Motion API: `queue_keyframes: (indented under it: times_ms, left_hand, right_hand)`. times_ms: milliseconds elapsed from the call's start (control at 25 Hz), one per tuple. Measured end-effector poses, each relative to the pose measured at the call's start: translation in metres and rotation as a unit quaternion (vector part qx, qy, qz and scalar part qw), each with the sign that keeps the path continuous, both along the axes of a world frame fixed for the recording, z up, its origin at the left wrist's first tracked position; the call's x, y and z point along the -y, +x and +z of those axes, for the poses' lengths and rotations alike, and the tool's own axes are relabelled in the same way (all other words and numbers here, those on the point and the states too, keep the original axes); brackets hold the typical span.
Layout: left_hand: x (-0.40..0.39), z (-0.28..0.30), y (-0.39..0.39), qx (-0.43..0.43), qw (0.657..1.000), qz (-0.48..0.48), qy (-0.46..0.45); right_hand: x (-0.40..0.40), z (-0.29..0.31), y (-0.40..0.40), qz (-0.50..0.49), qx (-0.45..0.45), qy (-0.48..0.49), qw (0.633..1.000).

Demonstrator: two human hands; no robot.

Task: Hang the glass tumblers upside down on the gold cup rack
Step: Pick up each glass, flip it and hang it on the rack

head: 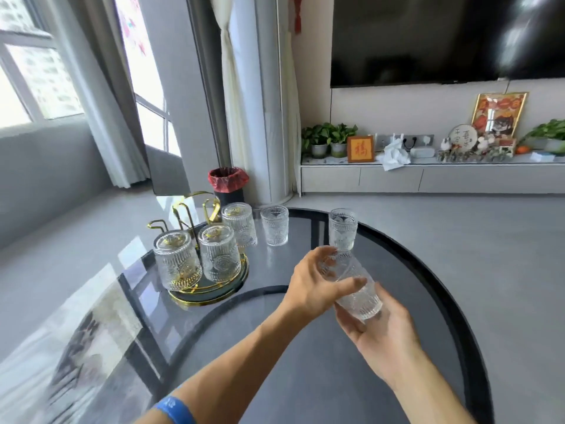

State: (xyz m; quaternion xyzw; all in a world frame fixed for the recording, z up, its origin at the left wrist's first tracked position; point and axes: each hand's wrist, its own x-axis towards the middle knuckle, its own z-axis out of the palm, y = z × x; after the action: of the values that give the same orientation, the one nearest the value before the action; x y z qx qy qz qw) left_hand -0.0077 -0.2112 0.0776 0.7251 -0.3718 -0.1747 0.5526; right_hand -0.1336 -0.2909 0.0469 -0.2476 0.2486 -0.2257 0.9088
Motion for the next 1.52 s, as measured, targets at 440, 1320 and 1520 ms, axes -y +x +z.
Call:
queue_keyframes:
  times_ms: [440,1320,1520]
  left_hand:
    - [-0.149,0.077,0.118,0.181,0.975,0.127,-0.011]
    - [-0.172,0.044,0.219,0.378,0.899,0.153,0.156]
    - [-0.170,0.043,0.218,0.369,0.904,0.146,0.161]
  right_hand:
    - [-0.072,0.097,0.097,-0.015,-0.053,-0.103,0.993]
    - [-0.079,0.148,0.364,0.068,-0.363,-0.735,0.569]
    - [-0.076,0.147,0.367,0.160,-0.424,-0.695,0.559]
